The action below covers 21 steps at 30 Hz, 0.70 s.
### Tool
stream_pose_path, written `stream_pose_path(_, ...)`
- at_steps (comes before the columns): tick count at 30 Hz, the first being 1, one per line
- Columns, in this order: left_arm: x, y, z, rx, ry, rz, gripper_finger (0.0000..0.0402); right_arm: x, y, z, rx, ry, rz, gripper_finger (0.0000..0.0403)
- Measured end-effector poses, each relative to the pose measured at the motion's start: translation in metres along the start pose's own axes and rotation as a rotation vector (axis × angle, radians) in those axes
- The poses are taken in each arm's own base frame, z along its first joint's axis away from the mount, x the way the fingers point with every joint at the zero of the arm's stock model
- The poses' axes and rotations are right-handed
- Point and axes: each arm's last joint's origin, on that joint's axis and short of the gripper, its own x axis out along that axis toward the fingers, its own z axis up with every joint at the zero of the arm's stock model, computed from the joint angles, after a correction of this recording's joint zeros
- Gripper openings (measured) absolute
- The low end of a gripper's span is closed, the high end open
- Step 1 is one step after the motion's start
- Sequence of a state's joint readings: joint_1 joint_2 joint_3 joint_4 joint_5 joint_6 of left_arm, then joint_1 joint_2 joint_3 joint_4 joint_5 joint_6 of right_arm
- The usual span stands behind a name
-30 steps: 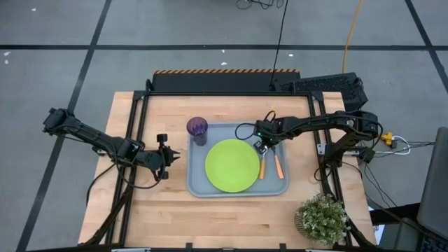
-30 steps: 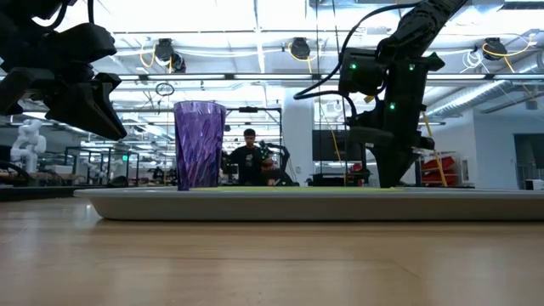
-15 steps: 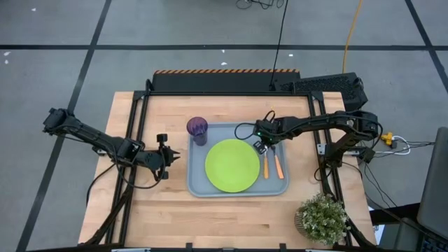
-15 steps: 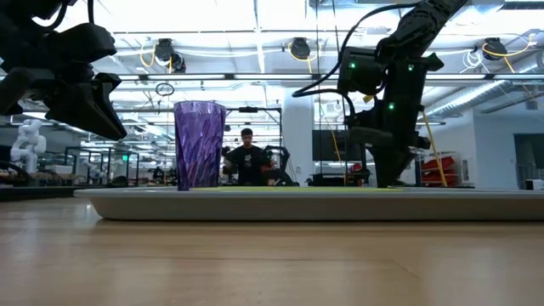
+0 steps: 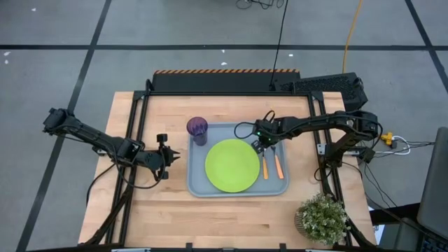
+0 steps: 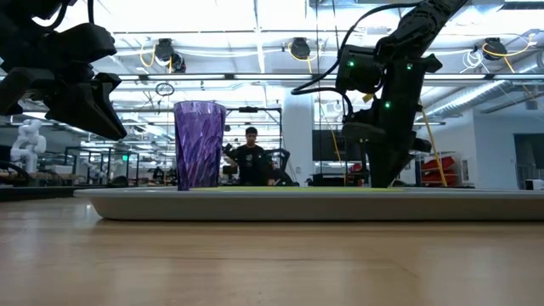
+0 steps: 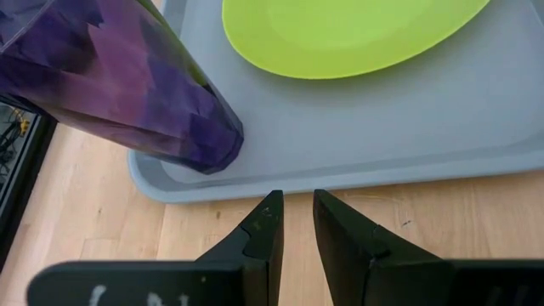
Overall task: Pick and place plate/cup/fork/spoon on tray
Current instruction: Adjust the yellow spoon on the gray serving tray, then adjust the light orange fork on the gray serving tray
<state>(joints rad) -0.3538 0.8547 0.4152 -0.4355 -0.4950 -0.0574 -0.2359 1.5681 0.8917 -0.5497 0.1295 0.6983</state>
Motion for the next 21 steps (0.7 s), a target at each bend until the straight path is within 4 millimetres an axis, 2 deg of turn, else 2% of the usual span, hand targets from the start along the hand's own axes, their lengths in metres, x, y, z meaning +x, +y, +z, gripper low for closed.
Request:
stream_pose_path(14, 0.0, 0.0, 0.0, -0.003, 0.0, 0.0, 0.0072, 0.0, -0.001, -0.001, 0.128, 0.011, -0.015, 0.0077)
stream_pose_path(21, 0.0, 0.0, 0.0, -0.002, 0.002, 0.0, 0.0072, -0.014, -0.003, 0.002, 0.166, -0.074, -0.012, 0.0077)
